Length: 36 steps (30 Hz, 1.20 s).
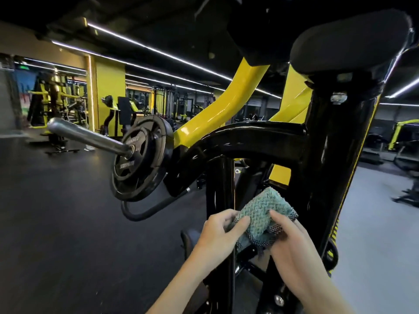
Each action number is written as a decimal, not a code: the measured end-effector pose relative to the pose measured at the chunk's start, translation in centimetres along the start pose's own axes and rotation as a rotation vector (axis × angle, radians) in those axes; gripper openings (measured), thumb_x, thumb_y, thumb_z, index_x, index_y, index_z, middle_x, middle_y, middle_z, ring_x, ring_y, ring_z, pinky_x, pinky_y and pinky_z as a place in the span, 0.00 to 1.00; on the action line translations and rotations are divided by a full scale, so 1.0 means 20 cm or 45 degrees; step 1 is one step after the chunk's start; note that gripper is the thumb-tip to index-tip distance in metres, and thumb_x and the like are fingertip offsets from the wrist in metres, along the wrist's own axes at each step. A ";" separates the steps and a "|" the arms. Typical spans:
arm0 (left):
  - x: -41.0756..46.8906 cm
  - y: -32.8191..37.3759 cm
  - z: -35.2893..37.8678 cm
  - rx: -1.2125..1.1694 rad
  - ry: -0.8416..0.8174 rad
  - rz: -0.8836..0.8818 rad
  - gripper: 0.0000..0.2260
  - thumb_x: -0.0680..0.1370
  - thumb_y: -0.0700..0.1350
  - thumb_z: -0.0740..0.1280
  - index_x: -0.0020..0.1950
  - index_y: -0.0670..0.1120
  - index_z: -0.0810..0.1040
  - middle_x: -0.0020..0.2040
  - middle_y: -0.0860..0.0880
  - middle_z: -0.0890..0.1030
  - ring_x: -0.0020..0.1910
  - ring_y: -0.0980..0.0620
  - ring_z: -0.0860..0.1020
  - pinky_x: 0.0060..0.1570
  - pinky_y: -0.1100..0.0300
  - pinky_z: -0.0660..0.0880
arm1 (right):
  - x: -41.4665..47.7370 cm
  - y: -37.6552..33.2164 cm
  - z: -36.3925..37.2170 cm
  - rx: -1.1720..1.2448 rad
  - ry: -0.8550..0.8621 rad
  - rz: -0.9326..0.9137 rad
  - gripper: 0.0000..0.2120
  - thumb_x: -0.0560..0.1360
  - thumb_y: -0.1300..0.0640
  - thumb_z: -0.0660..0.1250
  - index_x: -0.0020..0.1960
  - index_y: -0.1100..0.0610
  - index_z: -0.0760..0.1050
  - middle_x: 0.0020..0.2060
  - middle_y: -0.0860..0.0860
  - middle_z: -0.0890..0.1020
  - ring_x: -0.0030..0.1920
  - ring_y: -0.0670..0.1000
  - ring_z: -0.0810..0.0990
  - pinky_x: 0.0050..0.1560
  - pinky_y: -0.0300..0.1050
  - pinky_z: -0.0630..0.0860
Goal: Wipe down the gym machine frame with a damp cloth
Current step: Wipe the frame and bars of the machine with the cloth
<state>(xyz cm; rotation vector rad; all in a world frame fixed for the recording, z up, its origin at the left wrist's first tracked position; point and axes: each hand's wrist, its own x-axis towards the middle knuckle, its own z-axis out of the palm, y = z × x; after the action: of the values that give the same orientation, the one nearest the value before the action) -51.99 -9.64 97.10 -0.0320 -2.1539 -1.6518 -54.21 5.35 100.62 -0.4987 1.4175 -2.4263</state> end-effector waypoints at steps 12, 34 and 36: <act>0.64 0.00 -0.37 1.037 0.285 1.122 0.18 0.81 0.45 0.62 0.69 0.39 0.75 0.70 0.45 0.73 0.70 0.48 0.70 0.71 0.52 0.67 | 0.37 -0.14 0.21 -1.008 0.340 -0.654 0.07 0.79 0.58 0.67 0.52 0.47 0.79 0.45 0.45 0.84 0.48 0.44 0.83 0.49 0.44 0.80; 1.24 -0.47 -0.82 1.205 -0.072 1.330 0.29 0.83 0.52 0.51 0.81 0.42 0.47 0.82 0.46 0.47 0.81 0.47 0.48 0.77 0.53 0.48 | 0.80 -0.06 0.29 -2.233 1.449 -1.186 0.28 0.80 0.56 0.48 0.78 0.65 0.51 0.78 0.61 0.53 0.78 0.59 0.49 0.77 0.60 0.48; 1.24 -0.48 -0.81 1.170 -0.078 1.332 0.30 0.83 0.52 0.51 0.81 0.43 0.46 0.82 0.45 0.48 0.81 0.47 0.48 0.77 0.53 0.48 | 0.81 -0.04 0.26 -2.284 1.478 -1.171 0.29 0.81 0.54 0.48 0.79 0.64 0.46 0.79 0.59 0.49 0.79 0.55 0.45 0.78 0.52 0.40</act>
<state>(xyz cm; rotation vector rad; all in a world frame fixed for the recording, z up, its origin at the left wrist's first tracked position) -72.08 -33.32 100.10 -0.7714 -2.1109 -0.0634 -66.46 -4.99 106.18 0.2028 4.3672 -0.6437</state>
